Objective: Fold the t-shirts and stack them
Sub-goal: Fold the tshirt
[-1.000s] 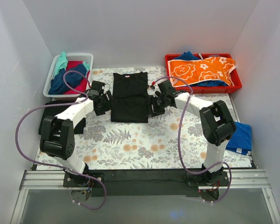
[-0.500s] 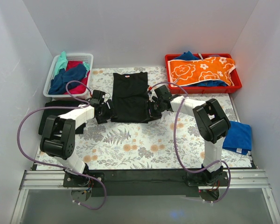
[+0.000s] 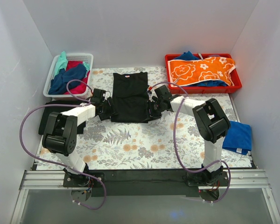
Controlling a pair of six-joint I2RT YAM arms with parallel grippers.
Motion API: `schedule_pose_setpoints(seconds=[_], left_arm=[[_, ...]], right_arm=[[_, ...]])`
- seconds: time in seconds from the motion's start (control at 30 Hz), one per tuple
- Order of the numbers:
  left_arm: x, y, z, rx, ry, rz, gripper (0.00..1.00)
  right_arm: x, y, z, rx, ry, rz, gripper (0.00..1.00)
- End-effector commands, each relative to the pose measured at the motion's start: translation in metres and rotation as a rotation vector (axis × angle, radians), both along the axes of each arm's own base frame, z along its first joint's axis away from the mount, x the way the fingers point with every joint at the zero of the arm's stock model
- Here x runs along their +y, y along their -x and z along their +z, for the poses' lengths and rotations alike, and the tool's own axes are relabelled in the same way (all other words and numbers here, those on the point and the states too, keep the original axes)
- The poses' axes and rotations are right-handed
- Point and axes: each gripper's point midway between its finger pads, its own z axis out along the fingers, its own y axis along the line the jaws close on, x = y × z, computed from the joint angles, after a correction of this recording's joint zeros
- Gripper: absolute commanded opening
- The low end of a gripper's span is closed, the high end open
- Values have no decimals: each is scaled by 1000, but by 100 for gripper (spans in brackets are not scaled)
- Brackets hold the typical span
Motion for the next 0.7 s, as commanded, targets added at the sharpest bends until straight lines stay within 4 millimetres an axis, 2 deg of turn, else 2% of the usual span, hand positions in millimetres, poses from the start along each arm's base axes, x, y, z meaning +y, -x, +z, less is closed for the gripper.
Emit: schedule_pose_setpoints(seconds=[0.0, 0.07, 0.2, 0.3, 0.33, 0.4, 0.43, 0.53, 0.67], left_arm=[[0, 14, -16, 72, 12, -13, 53], [0, 19, -20, 90, 13, -17, 50], [1, 31, -28, 135, 11, -17, 36], [3, 39, -35, 171, 3, -16, 22], [4, 39, -36, 177, 2, -14, 17], [4, 41, -38, 191, -6, -17, 10], [4, 40, -37, 190, -5, -19, 1], [5, 44, -36, 201, -9, -21, 0], [7, 52, -21, 192, -6, -10, 0]], right_arm=[[-6, 6, -26, 40, 53, -7, 55], [-6, 7, -28, 49, 51, -3, 53], [-4, 11, -35, 70, 60, 4, 44], [-6, 15, -39, 86, 71, 7, 31], [-8, 16, -41, 87, 81, 9, 22], [-10, 18, -42, 93, 87, 9, 13], [-12, 20, -44, 99, 99, 8, 2], [-17, 24, -44, 100, 114, 5, 1], [-25, 32, -38, 86, 129, 23, 1]])
